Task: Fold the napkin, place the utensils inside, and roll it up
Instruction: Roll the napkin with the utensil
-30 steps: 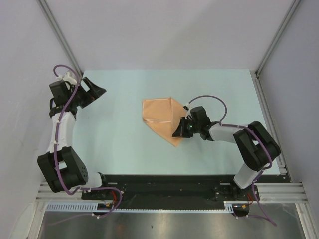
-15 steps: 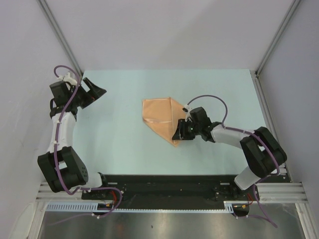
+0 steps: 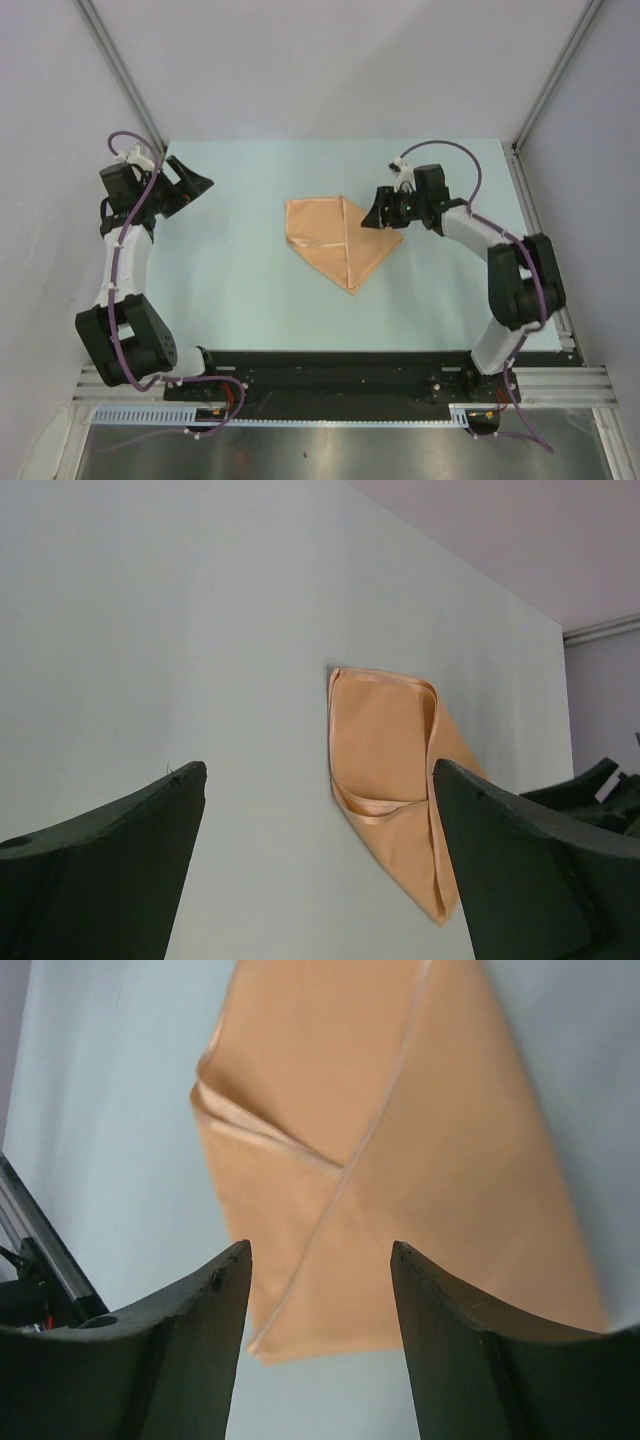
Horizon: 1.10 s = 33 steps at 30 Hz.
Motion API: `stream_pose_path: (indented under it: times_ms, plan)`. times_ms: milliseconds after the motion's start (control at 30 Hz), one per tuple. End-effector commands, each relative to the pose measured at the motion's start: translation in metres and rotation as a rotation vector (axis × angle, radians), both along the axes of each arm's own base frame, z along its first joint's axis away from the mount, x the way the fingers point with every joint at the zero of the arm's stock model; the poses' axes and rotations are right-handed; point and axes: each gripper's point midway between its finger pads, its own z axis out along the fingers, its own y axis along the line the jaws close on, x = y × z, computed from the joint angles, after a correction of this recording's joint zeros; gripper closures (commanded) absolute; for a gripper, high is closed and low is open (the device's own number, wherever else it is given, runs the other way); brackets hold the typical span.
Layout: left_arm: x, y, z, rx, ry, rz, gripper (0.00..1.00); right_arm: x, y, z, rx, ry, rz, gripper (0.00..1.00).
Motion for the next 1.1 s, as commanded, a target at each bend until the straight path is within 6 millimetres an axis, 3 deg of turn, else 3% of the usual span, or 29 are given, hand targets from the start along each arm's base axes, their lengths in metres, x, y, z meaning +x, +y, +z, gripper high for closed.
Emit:
stream_pose_path:
  times_ms: [0, 167, 200, 400, 433, 600, 800, 1067]
  plan:
    - [0.001, 0.0, 0.009, -0.007, -0.04, -0.009, 0.0, 0.033, -0.005, -0.01, 0.106, 0.024, 0.121, 0.38]
    - [0.002, -0.001, 0.007, -0.015, -0.039, -0.014, 0.0, 0.077, -0.024, -0.029, 0.089, 0.052, 0.093, 0.39]
    - [0.002, -0.001, 0.008, -0.016, -0.039, -0.013, 0.0, 0.082, -0.029, -0.041, 0.089, 0.071, 0.08, 0.39]
    - [0.002, -0.004, 0.008, -0.032, -0.047, -0.028, 0.0, 0.111, -0.055, -0.054, 0.122, 0.072, 0.039, 0.4]
    - [0.002, -0.004, 0.009, -0.033, -0.049, -0.029, 0.0, 0.112, -0.057, -0.066, 0.127, 0.1, 0.038, 0.41]
    - [0.002, -0.004, 0.008, -0.033, -0.048, -0.029, 0.0, 0.103, -0.048, -0.088, 0.152, 0.194, 0.101, 0.46]
    - [0.002, -0.005, 0.008, -0.04, -0.05, -0.032, 0.0, 0.088, -0.027, -0.098, 0.115, 0.228, 0.165, 0.5]
    - [0.001, -0.006, 0.011, -0.044, -0.057, -0.034, 0.0, 0.076, -0.02, -0.111, 0.066, 0.269, 0.17, 0.57]
